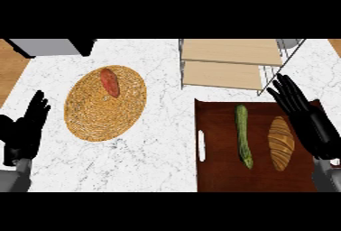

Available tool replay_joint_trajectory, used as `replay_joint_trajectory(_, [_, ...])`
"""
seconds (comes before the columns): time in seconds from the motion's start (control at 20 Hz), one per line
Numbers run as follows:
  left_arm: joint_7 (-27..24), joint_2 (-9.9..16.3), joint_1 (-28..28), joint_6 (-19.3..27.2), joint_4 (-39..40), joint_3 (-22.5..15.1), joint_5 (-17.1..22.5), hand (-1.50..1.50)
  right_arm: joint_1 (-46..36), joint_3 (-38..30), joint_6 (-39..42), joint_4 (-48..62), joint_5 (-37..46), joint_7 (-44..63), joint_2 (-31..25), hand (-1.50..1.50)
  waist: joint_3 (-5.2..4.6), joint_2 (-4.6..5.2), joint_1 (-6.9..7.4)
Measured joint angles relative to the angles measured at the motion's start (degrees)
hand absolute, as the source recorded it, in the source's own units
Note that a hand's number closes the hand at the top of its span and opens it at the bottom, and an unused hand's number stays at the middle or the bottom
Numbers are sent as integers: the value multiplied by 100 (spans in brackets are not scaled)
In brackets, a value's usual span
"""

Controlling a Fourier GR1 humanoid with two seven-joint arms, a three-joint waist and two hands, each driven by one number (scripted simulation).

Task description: Pick the croissant from the tray and place it in the tiered shelf

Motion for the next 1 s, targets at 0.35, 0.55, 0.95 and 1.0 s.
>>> replay_joint_trajectory(0.35, [395,-169,340,-175,-8,-111,255,0,924,-1511,-1044,469,80,-174,-520,150,-260,39,-413])
replay_joint_trajectory(0.55, [527,-342,373,-326,-109,-198,402,0,1608,-2140,-1603,1236,2,145,-502,-150,-252,27,-382])
replay_joint_trajectory(0.95, [1037,-455,274,-547,-317,-331,395,0,2741,-2724,-566,1338,-379,-714,-495,-150,-262,-9,-117])
replay_joint_trajectory(1.0, [1067,-468,293,-547,-368,-340,384,0,2881,-2722,-403,1168,-410,-664,-564,-150,-266,-12,-105])
